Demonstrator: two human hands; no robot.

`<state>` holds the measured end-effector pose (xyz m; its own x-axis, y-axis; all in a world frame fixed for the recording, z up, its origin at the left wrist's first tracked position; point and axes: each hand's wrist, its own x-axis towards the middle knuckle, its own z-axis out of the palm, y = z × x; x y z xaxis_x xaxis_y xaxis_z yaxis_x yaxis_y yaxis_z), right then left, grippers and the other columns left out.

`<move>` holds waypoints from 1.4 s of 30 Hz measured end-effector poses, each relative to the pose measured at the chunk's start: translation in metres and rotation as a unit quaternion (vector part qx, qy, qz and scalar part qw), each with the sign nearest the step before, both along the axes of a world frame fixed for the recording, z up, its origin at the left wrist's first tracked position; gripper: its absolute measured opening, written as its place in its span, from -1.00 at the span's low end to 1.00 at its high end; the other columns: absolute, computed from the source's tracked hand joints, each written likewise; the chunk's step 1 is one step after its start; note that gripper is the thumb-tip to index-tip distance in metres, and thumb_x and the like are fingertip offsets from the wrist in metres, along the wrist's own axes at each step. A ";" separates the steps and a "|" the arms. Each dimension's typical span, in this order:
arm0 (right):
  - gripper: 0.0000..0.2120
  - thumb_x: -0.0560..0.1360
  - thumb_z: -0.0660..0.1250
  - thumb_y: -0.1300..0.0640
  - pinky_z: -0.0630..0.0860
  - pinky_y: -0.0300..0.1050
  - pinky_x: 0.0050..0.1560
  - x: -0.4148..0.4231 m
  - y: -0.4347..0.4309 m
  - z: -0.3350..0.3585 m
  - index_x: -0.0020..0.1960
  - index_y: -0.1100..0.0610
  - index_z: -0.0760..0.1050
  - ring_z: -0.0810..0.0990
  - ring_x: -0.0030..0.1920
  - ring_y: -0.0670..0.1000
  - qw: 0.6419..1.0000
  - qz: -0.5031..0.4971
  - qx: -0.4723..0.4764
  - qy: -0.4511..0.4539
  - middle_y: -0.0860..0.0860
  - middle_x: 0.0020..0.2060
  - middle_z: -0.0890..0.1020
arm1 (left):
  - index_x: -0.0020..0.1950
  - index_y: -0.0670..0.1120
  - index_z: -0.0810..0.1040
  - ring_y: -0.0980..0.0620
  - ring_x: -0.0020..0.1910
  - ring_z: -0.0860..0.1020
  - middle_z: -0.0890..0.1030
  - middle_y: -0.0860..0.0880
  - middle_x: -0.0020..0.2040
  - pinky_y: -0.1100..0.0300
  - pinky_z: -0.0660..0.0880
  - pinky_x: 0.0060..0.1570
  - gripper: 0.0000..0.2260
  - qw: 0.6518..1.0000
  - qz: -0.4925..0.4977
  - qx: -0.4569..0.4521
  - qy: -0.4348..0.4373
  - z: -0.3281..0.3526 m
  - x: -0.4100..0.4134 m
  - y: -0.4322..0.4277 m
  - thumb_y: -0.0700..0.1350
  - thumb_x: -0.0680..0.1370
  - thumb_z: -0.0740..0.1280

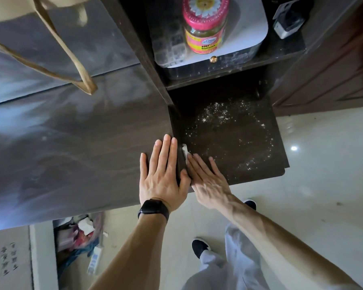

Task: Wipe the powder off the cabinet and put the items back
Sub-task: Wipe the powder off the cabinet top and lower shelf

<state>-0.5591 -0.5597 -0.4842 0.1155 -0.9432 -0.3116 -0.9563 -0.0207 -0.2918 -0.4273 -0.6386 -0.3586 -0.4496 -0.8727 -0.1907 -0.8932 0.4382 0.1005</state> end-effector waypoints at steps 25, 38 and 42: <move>-0.31 0.64 -0.27 -0.24 -0.22 0.24 0.56 -0.077 -0.018 0.004 0.62 0.15 -0.21 -0.33 0.59 0.09 0.965 -0.258 0.034 0.040 0.08 0.61 -0.23 | 0.63 0.05 -0.03 0.06 0.60 -0.07 -0.01 0.08 0.63 -0.10 -0.05 0.55 -0.29 1.000 0.013 -0.015 -0.001 0.002 -0.003 0.001 0.11 0.50 0.12; -0.28 0.61 0.08 -0.16 0.06 0.21 0.56 -0.022 0.004 -0.013 0.61 0.22 0.03 -0.08 0.62 0.05 0.996 0.056 -0.059 -0.021 0.12 0.62 0.00 | 0.62 0.05 0.01 0.07 0.60 -0.04 0.01 0.08 0.63 -0.11 -0.03 0.55 -0.28 1.000 0.014 -0.025 0.008 0.001 -0.002 0.002 0.11 0.49 0.16; -0.27 0.63 -0.03 -0.23 -0.07 0.20 0.58 -0.062 0.027 -0.011 0.63 0.18 -0.09 -0.11 0.62 0.06 0.995 -0.090 -0.034 0.036 0.08 0.63 -0.08 | 0.62 0.06 -0.01 0.07 0.60 -0.06 0.00 0.09 0.63 -0.09 -0.07 0.55 -0.29 0.999 0.017 -0.028 0.008 0.000 -0.001 0.002 0.12 0.50 0.14</move>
<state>-0.6215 -0.5324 -0.4953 -0.0785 -0.9656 -0.2479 -0.9646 0.1363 -0.2258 -0.4281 -0.6368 -0.3582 -0.4220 -0.8967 -0.1333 -0.9062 0.4130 0.0905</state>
